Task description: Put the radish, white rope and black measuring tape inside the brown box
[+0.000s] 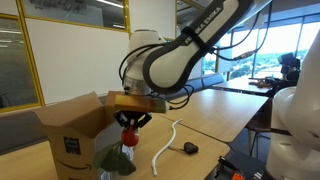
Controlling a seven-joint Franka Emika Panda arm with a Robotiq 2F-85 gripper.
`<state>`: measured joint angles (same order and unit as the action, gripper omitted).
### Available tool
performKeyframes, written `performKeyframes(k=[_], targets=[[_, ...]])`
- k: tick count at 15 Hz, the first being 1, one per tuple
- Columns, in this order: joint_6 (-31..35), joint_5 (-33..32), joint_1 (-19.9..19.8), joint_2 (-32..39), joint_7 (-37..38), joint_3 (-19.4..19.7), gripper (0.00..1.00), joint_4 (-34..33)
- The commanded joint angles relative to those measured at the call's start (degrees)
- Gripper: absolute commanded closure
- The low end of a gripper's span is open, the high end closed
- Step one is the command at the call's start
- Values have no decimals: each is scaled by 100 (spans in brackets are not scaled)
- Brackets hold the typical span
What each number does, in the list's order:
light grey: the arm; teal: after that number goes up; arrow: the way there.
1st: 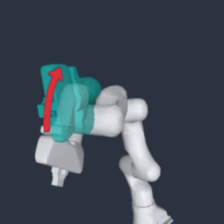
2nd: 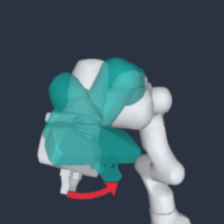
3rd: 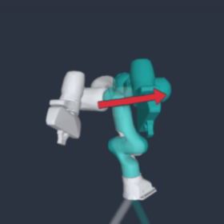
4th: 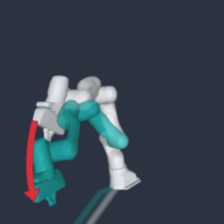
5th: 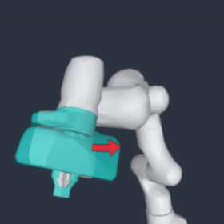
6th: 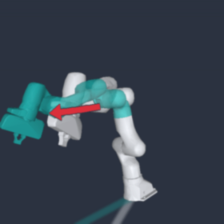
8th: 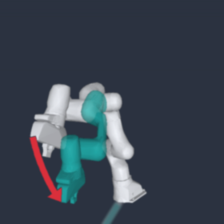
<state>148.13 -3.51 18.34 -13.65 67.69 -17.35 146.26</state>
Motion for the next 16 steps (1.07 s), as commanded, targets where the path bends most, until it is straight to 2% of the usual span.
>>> performKeyframes(k=[1, 5, 9, 12, 16], targets=[[-537, -299, -206, -722, 335, -504, 93, -148], [-1055, -709, -381, -996, 565, -1006, 94, -770], [-1528, -1292, -632, -815, 511, -1313, 94, -1695], [-1713, -1738, -898, -545, 401, -1285, 94, -2311], [-1465, -2044, -1191, 172, 251, -1022, 94, -2898]])
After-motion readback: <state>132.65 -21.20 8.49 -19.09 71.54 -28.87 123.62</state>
